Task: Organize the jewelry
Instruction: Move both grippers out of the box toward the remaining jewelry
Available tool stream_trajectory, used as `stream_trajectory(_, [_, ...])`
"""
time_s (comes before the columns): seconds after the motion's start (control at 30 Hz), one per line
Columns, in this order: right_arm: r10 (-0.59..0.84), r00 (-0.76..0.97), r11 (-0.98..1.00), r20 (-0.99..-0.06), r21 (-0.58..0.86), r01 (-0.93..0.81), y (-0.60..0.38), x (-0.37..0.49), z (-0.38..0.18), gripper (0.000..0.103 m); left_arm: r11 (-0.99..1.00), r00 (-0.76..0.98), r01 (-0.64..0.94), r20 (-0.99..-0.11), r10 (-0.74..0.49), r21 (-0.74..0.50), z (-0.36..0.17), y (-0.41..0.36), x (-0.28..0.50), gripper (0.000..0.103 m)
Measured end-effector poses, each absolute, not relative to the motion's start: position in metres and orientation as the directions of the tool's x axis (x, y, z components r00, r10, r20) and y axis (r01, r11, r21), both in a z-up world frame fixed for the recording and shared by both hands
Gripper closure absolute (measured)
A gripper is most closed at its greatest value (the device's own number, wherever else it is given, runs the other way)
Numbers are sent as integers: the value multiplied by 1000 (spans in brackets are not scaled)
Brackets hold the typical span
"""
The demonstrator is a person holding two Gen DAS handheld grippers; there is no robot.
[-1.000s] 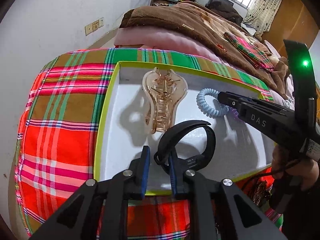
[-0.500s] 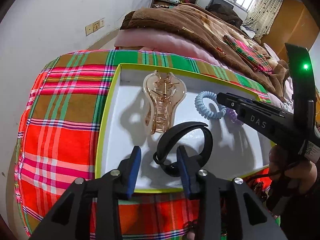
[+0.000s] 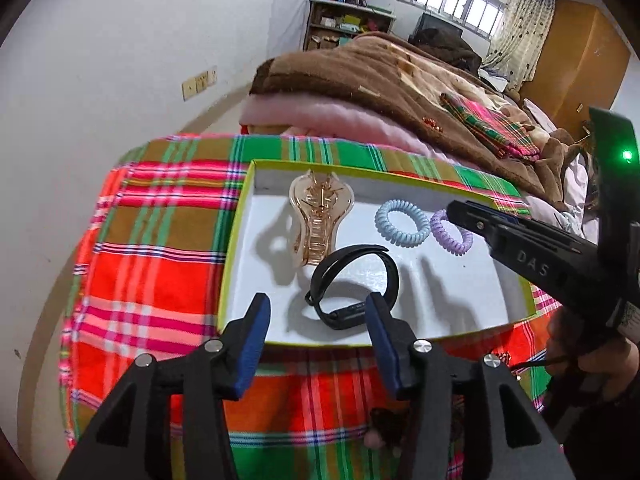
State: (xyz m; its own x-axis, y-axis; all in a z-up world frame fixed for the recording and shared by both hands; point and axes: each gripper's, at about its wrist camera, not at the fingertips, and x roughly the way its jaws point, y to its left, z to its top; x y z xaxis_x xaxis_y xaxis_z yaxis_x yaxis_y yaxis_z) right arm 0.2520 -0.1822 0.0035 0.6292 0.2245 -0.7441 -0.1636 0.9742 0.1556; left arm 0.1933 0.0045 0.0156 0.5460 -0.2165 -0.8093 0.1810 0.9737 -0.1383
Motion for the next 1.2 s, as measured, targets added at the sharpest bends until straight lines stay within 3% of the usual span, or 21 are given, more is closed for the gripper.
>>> stream_trajectory(0.03, [229, 634, 973, -738, 160, -165, -183, 247, 6, 84, 975, 553, 182, -806, -211, -130, 18, 4, 191, 50])
stream_trajectory(0.1, [246, 642, 969, -726, 176, -172, -184, 236, 11, 66, 975, 562, 182, -800, -211, -130, 21, 5, 184, 50])
stream_trajectory(0.17, [253, 655, 967, -712, 182, -177, -186, 224, 15, 62, 972, 567, 187, -793, -223, -140, 24, 6, 178, 49])
stream_trajectory(0.6, [199, 685, 978, -700, 186, -94, -221, 154, 4, 62, 951, 572, 207, -760, -308, -230, 22, 17, 138, 45])
stream_trajectory(1.2, [159, 678, 983, -718, 177, -43, -231, 110, -28, 62, 951, 552, 207, -774, -309, -231, -10, 19, 100, 44])
